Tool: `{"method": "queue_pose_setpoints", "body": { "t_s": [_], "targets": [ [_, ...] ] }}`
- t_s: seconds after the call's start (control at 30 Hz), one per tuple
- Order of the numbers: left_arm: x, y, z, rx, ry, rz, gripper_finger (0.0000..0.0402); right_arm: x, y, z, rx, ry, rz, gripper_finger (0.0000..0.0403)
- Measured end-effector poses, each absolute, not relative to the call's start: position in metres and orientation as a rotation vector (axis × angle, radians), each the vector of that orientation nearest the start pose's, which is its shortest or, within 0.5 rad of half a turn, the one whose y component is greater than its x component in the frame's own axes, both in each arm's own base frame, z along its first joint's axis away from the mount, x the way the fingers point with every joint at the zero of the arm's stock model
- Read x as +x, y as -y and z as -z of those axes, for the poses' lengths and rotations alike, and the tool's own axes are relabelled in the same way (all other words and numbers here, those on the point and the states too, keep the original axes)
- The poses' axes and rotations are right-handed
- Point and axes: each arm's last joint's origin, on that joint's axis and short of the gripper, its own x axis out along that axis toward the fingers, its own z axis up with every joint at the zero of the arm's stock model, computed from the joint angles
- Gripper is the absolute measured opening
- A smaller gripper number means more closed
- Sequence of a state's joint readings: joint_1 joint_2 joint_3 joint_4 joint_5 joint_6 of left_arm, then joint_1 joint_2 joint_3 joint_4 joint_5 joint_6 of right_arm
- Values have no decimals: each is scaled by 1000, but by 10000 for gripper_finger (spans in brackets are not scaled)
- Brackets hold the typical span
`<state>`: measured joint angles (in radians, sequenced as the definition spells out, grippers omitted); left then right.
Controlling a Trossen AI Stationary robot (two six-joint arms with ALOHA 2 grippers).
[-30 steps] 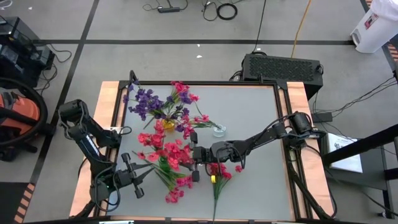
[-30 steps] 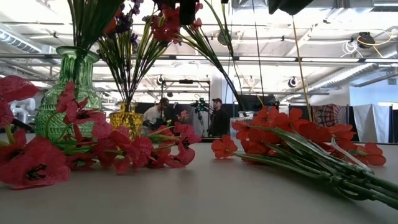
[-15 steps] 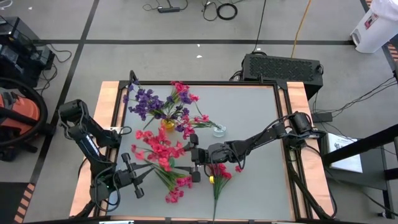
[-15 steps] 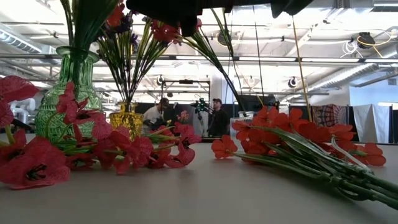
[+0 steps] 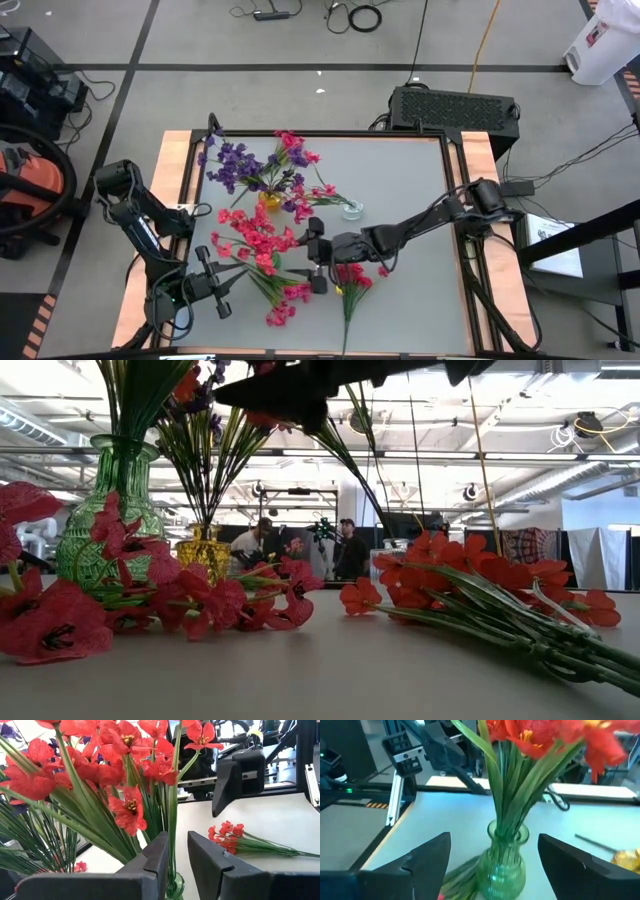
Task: Sort flowers into vase by color
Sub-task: Put the orange flowers into the green vase
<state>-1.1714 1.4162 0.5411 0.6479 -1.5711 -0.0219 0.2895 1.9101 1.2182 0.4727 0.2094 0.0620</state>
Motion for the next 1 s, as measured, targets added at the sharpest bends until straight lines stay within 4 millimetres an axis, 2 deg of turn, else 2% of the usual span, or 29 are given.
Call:
{"method": "queue_pose_setpoints", "body": {
  "t_s": [0.23, 0.5, 0.73, 1.0],
  "targets": [
    [123, 218, -199, 204, -42, -392, 82, 391, -121, -243, 64, -330, -78, 292],
    [123, 218, -199, 206, -42, -391, 82, 364, -140, -258, 126, -435, -114, 292],
    [124, 220, -199, 204, -53, -306, 82, 347, -158, -261, 230, -513, -128, 292],
    [125, 227, -197, 199, -83, -62, 82, 335, -173, -255, 357, -605, -106, 292]
  ]
}}
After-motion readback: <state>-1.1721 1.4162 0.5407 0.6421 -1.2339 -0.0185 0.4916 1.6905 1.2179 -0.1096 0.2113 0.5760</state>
